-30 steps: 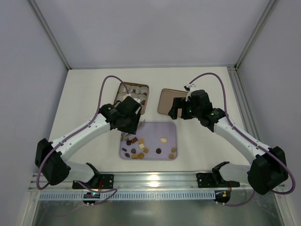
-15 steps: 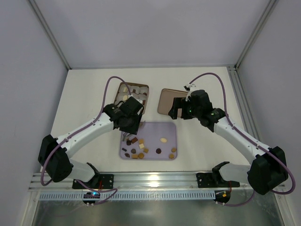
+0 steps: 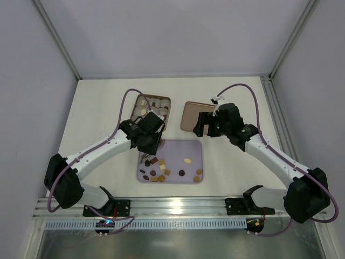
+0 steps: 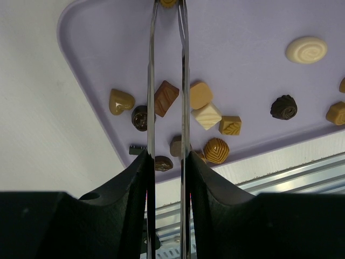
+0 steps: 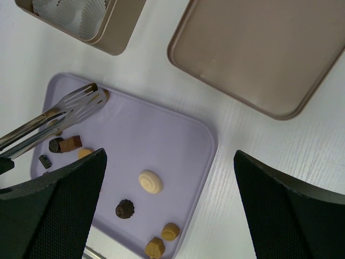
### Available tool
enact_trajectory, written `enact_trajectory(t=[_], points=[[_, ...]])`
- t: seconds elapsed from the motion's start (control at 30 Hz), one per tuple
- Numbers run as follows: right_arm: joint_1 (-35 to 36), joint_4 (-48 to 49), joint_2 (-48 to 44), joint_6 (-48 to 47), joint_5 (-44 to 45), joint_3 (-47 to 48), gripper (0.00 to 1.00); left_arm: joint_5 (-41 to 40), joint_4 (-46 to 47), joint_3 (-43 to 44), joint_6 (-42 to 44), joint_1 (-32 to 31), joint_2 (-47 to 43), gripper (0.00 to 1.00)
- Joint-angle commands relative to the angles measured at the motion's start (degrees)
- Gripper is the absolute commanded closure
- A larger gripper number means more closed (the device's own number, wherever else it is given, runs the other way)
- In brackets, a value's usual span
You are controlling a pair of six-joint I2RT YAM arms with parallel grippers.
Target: Pack the chocolate
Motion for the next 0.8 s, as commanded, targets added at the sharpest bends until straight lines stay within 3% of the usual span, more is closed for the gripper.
enact_trajectory(t=[0.0,0.77], points=[[0.1,1.8,-1.8,0.4,0.5,-0.2,0.0,0.5,1.6,0.4,0.4,-0.1,-0.5,0.67],[0.1,2.0,-1.9,0.6,0.4,-0.8,0.0,4.1,-2.6,1.0,1.5,-0.1,-4.7,0.68]])
